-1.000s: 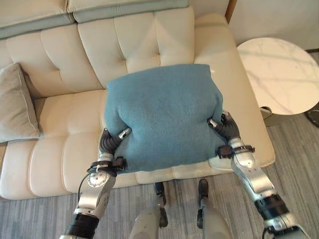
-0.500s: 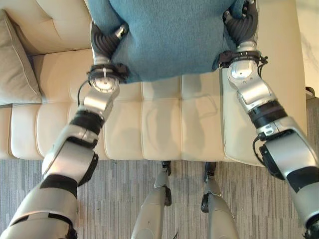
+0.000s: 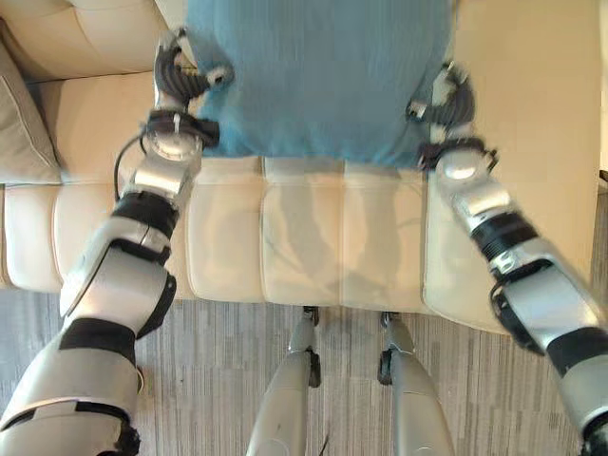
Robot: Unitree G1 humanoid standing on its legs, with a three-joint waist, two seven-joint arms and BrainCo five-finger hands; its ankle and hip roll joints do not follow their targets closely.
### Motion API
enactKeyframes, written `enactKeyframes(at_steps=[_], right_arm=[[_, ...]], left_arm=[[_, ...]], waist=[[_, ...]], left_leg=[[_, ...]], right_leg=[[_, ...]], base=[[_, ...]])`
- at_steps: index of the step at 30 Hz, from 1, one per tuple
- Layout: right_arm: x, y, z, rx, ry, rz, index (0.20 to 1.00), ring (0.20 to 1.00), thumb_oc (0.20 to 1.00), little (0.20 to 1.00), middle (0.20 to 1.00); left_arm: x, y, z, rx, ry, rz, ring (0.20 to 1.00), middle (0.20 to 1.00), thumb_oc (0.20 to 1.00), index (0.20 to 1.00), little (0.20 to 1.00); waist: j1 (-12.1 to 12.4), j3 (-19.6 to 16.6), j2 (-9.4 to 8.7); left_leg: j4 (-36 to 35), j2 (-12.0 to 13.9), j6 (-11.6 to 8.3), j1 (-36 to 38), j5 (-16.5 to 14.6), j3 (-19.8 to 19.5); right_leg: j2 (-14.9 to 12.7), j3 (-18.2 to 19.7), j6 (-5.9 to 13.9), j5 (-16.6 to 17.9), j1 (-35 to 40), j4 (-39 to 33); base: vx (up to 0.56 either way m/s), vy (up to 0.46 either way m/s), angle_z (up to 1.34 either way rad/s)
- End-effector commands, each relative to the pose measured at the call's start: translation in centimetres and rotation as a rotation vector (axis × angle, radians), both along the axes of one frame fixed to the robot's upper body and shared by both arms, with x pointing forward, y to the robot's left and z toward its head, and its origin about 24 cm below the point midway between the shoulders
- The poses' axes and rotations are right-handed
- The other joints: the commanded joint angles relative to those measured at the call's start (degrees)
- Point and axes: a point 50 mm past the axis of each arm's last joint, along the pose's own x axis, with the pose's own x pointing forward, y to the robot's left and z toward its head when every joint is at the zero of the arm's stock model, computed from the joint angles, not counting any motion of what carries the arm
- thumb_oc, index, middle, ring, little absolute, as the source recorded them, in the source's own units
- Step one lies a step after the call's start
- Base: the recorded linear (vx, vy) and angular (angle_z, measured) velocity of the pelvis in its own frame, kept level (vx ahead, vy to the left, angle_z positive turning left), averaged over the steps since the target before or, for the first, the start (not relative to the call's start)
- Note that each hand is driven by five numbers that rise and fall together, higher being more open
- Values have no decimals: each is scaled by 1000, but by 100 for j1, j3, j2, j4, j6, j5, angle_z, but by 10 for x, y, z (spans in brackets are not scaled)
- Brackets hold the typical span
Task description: Pick up all the scattered cushions and arrange them neatly on the sofa.
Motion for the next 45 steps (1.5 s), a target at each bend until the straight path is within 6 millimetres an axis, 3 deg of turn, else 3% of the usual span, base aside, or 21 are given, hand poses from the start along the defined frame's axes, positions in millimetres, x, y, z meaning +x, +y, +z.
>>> enactKeyframes(at_steps=[1, 5, 11, 15, 16, 17, 21, 22, 23, 25, 29, 30, 31, 35, 36, 37, 38, 39, 42, 43, 45], right_arm=[[-5, 23, 37, 85, -163, 110, 1000, 1000, 1000, 1000, 1000], [-11, 10, 30, 104, -183, 95, 1000, 1000, 1000, 1000, 1000], [-23, -10, 38, 38, -259, 106, 1000, 1000, 1000, 1000, 1000], [-47, -28, 33, -65, -318, 161, 1000, 1000, 1000, 1000, 1000], [-68, -42, 20, -127, -329, 192, 1000, 1000, 1000, 1000, 1000], [-68, -42, 19, -127, -327, 193, 1000, 1000, 1000, 1000, 1000], [-111, -77, -36, -245, -172, 203, 1000, 1000, 1000, 1000, 1000], [-130, -96, -65, -295, -48, 167, 1000, 1000, 1000, 1000, 1000], [-130, -96, -66, -295, -47, 167, 1000, 1000, 1000, 1000, 1000], [-151, -116, -101, -310, 116, 123, 1000, 1000, 1000, 1000, 1000], [-196, -150, -176, -306, 487, 2, 1000, 1000, 1000, 1000, 1000], [-196, -150, -176, -306, 487, 2, 1000, 1000, 1000, 1000, 1000], [-224, -161, -227, -264, 736, -61, 1000, 1000, 1000, 1000, 1000], [-218, -154, -238, -270, 777, -48, 1000, 1000, 1000, 1000, 1000], [-215, -150, -238, -276, 775, -36, 1000, 1000, 1000, 1000, 1000], [-212, -145, -239, -284, 773, -12, 1000, 1000, 1000, 1000, 1000], [-212, -145, -239, -284, 773, -12, 1000, 1000, 1000, 1000, 1000], [-217, -145, -244, -275, 800, -8, 1000, 1000, 1000, 1000, 1000], [-231, -148, -252, -226, 835, -48, 1000, 1000, 1000, 1000, 1000], [-231, -147, -254, -223, 842, -48, 1000, 1000, 1000, 1000, 1000], [-228, -146, -256, -250, 867, -31, 1000, 1000, 1000, 1000, 1000]], left_arm=[[2, -7, -2, -130, -41, -48, 1000, 1000, 1000, 1000, 1000], [-5, -12, -34, -172, -2, -92, 1000, 1000, 1000, 1000, 1000], [-21, -5, -28, -152, -100, -140, 1000, 1000, 1000, 1000, 1000], [-51, 0, -19, -45, -213, -222, 1000, 1000, 1000, 1000, 1000], [-75, 10, -35, 37, -197, -243, 1000, 1000, 1000, 1000, 1000], [-75, 10, -36, 37, -195, -243, 1000, 1000, 1000, 1000, 1000], [-119, 29, -103, 116, 43, -247, 1000, 1000, 1000, 1000, 1000], [-140, 38, -141, 96, 190, -223, 1000, 1000, 1000, 1000, 1000], [-140, 38, -141, 95, 191, -223, 1000, 1000, 1000, 1000, 1000], [-163, 50, -172, 102, 337, -192, 1000, 1000, 1000, 1000, 1000], [-230, 64, -252, -36, 693, -88, 1000, 1000, 1000, 1000, 1000], [-230, 64, -252, -35, 693, -88, 1000, 1000, 1000, 1000, 1000], [-265, 67, -291, -52, 911, -36, 1000, 1000, 1000, 1000, 1000], [-264, 74, -294, -15, 946, -5, 1000, 1000, 1000, 1000, 1000], [-260, 75, -292, 3, 936, -6, 1000, 1000, 1000, 1000, 1000], [-249, 79, -284, 53, 914, -15, 1000, 1000, 1000, 1000, 1000], [-249, 79, -284, 53, 914, -15, 1000, 1000, 1000, 1000, 1000], [-243, 81, -278, 48, 886, -12, 1000, 1000, 1000, 1000, 1000], [-244, 80, -276, 41, 870, -5, 1000, 1000, 1000, 1000, 1000], [-240, 75, -275, 43, 857, -28, 1000, 1000, 1000, 1000, 1000], [-235, 70, -276, 69, 859, -56, 1000, 1000, 1000, 1000, 1000]], waist=[[54, 178, -74], [16, 248, -41], [42, 249, -79], [60, 149, -106], [54, 51, -141], [49, 34, -143], [-58, -306, -248], [-120, -429, -276], [-122, -442, -276], [-186, -587, -288], [-244, -906, -358], [-244, -915, -362], [-261, -1100, -411], [-305, -875, -485], [-282, -797, -484], [-214, -658, -442], [-212, -670, -446], [-129, -681, -383], [-27, -760, -430], [55, -780, -483], [109, -848, -521]], left_leg=[[-679, -183, -495, 454, -432, 19], [-679, -184, -510, 662, -456, 51], [-679, -197, -498, 989, -528, 79], [-679, -193, -466, 1308, -619, 150], [-679, -176, -440, 1531, -697, 200], [-679, -180, -437, 1515, -678, 200], [-679, -170, -360, 2000, -860, 276], [-679, -176, -325, 2261, -946, 304], [-679, -179, -322, 2244, -929, 301], [-679, -187, -275, 2471, -996, 313], [-609, -207, -111, 3019, -1224, 428], [-614, -211, -109, 3005, -1208, 431], [-495, -245, -17, 3287, -1408, 570], [-309, -269, 69, 3182, -1425, 752], [-243, -229, 91, 3103, -1397, 790], [-174, -99, 117, 2924, -1267, 797], [-171, -99, 117, 2902, -1259, 800], [-221, 18, 127, 2796, -1107, 756], [-285, 70, 51, 2519, -830, 616], [-299, 48, 5, 2405, -772, 570], [-268, 91, -122, 2101, -522, 534]], right_leg=[[123, -111, 498, -330, 195, -116], [81, -168, 475, -389, 388, -39], [36, -196, 475, -416, 687, -16], [15, -202, 484, -456, 994, -15], [-8, -215, 497, -505, 1219, -14], [-11, -216, 496, -483, 1210, -27], [-57, -249, 540, -594, 1756, -67], [-68, -287, 567, -663, 2033, -76], [-70, -290, 566, -644, 2023, -88], [-89, -281, 596, -668, 2247, -118], [-103, -173, 646, -718, 2680, -145], [-106, -170, 645, -703, 2666, -152], [-123, 4, 696, -636, 2814, -155], [-138, 214, 837, -300, 2473, 48], [-135, 190, 812, -398, 2391, 198], [-115, 108, 711, -830, 2368, 965], [-116, 111, 708, -824, 2345, 969], [-56, 145, 563, -1248, 2472, 1818], [149, 403, 511, -1473, 2819, 2394], [211, 406, 421, -1842, 3127, 1843], [458, 525, 224, -1994, 3408, 956]], base=[[-46, 10, 0], [-64, 26, -21], [-29, 15, 7], [35, 19, -2], [53, 24, -1], [101, 27, -4], [128, 34, -3], [94, 38, -1], [99, 40, -6], [79, 47, -4], [56, 65, -10], [-16, 131, -37], [-51, 132, -40], [-236, 67, -55], [-510, 13, -61], [-401, 15, -51], [-498, -26, -20], [-212, -34, -10], [-288, -170, 3], [-314, -285, 11], [-220, -224, 18]])
